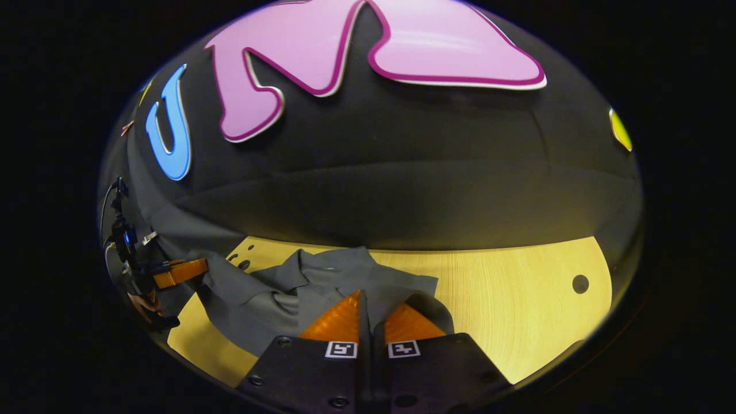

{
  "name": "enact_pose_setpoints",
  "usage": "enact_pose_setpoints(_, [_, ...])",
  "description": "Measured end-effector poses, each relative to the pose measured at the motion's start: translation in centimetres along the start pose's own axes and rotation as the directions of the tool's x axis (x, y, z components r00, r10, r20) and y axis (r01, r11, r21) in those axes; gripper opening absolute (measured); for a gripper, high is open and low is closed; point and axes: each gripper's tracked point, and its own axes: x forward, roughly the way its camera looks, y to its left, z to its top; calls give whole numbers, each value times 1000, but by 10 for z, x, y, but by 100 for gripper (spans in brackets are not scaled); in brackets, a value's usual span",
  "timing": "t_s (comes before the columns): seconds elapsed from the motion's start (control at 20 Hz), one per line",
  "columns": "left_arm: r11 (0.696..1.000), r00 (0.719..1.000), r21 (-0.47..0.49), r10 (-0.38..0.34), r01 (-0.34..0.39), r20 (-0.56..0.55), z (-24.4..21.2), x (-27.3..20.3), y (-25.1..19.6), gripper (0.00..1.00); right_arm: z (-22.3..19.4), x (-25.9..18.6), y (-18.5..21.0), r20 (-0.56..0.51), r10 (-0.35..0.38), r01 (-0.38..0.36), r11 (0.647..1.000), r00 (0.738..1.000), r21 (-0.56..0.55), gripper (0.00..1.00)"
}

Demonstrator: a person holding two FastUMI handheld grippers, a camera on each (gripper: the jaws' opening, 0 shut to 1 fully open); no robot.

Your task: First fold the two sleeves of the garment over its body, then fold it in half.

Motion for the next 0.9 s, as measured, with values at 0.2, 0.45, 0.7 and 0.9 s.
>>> enact_pose_setpoints(0.2, [997, 996, 19, 80, -80, -39, -22, 33, 10, 5, -21, 34, -16, -20, -75, 73, 995, 997, -66, 5])
enact_pose_setpoints(0.45, [992, 994, 70, 105, -103, -17, -23, 54, 10, 14, -37, 57, -22, -52, -108, 108, 994, 993, -7, 10])
enact_pose_setpoints(0.7, [993, 994, 60, 102, -100, -29, -24, 50, -2, 52, -41, 54, -23, -75, -101, 102, 995, 992, 5, 76])
enact_pose_setpoints(0.9, [992, 994, 77, 104, -105, 12, -4, 23, -7, 98, -28, 26, -32, -52, -163, 161, 986, 985, -47, 99])
